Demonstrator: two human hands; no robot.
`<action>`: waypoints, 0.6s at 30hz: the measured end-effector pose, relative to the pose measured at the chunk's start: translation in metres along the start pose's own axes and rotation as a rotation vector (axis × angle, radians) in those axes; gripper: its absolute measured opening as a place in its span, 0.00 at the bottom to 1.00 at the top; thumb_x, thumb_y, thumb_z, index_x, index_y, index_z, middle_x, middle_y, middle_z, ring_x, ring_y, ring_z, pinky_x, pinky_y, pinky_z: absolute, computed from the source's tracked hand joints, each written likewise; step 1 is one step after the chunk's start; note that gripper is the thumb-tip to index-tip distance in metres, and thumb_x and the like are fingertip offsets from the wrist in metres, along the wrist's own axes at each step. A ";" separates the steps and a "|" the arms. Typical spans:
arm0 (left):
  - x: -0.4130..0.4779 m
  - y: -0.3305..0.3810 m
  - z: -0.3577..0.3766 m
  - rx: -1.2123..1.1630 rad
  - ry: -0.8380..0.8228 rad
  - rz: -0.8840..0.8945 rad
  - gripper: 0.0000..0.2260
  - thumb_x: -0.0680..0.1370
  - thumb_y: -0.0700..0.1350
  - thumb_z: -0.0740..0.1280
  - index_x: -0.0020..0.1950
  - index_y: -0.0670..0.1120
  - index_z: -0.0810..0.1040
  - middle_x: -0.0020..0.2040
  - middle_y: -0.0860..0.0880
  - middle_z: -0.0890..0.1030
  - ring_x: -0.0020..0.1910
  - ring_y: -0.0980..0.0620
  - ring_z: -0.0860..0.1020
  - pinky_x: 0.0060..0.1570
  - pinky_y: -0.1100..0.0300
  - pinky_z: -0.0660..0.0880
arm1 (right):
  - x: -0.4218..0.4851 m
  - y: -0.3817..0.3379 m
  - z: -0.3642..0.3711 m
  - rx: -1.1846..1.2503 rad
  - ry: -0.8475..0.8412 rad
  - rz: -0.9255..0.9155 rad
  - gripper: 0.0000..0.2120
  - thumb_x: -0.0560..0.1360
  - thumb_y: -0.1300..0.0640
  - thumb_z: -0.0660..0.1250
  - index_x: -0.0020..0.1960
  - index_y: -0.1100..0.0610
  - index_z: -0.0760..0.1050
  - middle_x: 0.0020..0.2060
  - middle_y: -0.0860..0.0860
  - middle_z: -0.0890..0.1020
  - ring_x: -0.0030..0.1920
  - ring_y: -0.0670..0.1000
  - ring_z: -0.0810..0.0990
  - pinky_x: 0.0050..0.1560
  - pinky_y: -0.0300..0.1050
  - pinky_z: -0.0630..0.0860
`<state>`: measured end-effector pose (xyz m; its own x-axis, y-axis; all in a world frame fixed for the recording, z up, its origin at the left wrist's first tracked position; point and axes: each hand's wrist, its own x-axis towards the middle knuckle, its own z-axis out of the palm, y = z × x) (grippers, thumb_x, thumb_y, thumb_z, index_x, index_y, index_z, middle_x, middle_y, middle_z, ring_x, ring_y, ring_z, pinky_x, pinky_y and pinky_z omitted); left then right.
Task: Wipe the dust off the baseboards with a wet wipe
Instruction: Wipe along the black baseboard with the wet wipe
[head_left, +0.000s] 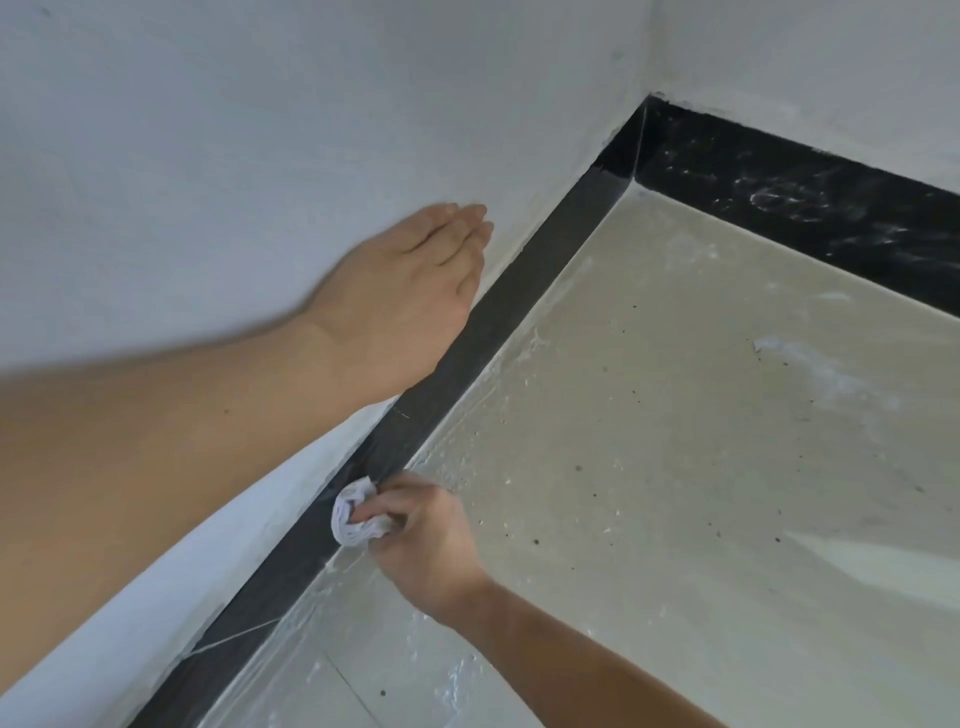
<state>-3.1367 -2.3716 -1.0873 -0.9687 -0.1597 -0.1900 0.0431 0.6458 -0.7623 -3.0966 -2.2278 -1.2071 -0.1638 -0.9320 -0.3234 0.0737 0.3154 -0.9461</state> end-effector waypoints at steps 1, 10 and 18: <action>0.000 -0.001 -0.002 -0.008 -0.007 0.011 0.23 0.74 0.46 0.55 0.66 0.40 0.74 0.69 0.43 0.73 0.70 0.45 0.69 0.71 0.53 0.60 | 0.001 0.003 -0.006 -0.044 -0.011 -0.021 0.09 0.69 0.69 0.65 0.44 0.62 0.82 0.45 0.51 0.78 0.35 0.39 0.74 0.33 0.25 0.66; 0.006 0.009 -0.009 -0.062 -0.094 -0.050 0.26 0.80 0.43 0.45 0.75 0.33 0.48 0.76 0.36 0.48 0.76 0.39 0.47 0.69 0.49 0.36 | 0.028 -0.040 -0.146 -0.364 0.394 -0.072 0.04 0.69 0.67 0.65 0.40 0.64 0.79 0.47 0.48 0.74 0.42 0.49 0.76 0.35 0.31 0.69; 0.067 0.028 0.009 -0.198 -0.189 -0.106 0.28 0.82 0.46 0.41 0.70 0.28 0.32 0.68 0.30 0.29 0.71 0.33 0.32 0.64 0.45 0.27 | 0.075 -0.107 -0.286 -1.583 0.194 -0.195 0.20 0.74 0.67 0.58 0.62 0.54 0.74 0.62 0.50 0.74 0.57 0.52 0.68 0.58 0.42 0.67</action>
<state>-3.1982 -2.3709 -1.1269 -0.9016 -0.3584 -0.2423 -0.1223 0.7484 -0.6519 -3.3979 -2.2803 -1.1352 -0.1734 -0.9814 -0.0821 -0.9848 0.1737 0.0035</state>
